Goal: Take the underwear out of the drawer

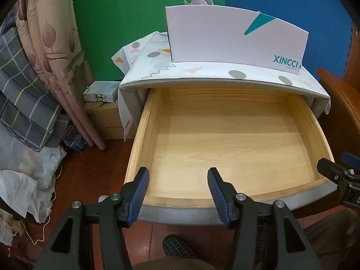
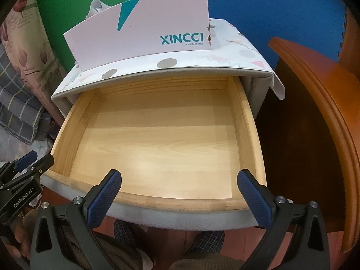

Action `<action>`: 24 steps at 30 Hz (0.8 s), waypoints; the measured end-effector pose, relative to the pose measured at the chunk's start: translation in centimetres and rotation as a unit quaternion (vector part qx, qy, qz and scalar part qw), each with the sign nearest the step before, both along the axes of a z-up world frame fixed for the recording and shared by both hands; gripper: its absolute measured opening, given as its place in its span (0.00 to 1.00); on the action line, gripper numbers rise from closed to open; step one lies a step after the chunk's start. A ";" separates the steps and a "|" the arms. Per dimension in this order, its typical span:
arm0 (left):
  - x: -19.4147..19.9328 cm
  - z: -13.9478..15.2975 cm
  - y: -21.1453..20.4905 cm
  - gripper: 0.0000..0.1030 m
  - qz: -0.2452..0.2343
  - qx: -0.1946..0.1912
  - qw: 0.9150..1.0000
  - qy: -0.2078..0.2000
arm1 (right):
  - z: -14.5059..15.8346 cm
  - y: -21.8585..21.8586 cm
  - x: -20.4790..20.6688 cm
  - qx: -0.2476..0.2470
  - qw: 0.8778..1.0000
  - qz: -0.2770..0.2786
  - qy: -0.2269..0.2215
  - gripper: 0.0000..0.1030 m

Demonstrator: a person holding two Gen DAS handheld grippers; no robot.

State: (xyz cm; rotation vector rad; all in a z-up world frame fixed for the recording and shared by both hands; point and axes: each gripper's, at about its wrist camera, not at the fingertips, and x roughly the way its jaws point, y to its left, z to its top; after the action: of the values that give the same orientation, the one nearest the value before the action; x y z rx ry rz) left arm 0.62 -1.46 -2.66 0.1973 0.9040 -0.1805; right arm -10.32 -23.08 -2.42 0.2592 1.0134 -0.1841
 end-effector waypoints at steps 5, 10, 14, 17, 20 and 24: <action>-0.1 0.0 -0.1 0.53 0.000 0.003 1.000 -0.002 | -0.1 0.1 0.1 -0.001 1.000 0.003 0.004 0.99; 0.1 -0.1 -0.1 0.53 0.000 0.001 1.000 0.003 | -0.2 0.2 0.1 -0.002 1.000 0.003 0.007 0.99; 0.1 -0.1 -0.1 0.53 0.001 0.004 1.000 0.003 | -0.3 0.2 0.1 0.000 1.000 0.002 0.008 0.99; 0.1 -0.1 -0.1 0.53 0.000 0.003 1.000 0.003 | -0.3 0.3 0.1 -0.001 1.000 0.004 0.008 0.99; 0.1 -0.1 -0.2 0.53 0.001 0.004 1.000 0.003 | -0.4 0.3 0.1 -0.001 1.000 0.004 0.009 0.99; 0.1 -0.2 -0.2 0.53 0.000 0.003 1.000 0.003 | -0.4 0.3 0.1 -0.001 1.000 0.004 0.011 0.99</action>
State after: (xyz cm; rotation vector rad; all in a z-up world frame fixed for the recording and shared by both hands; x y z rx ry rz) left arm 0.70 -1.64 -2.87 0.2032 0.9116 -0.1782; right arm -10.22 -22.80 -2.84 0.2525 1.0355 -0.1806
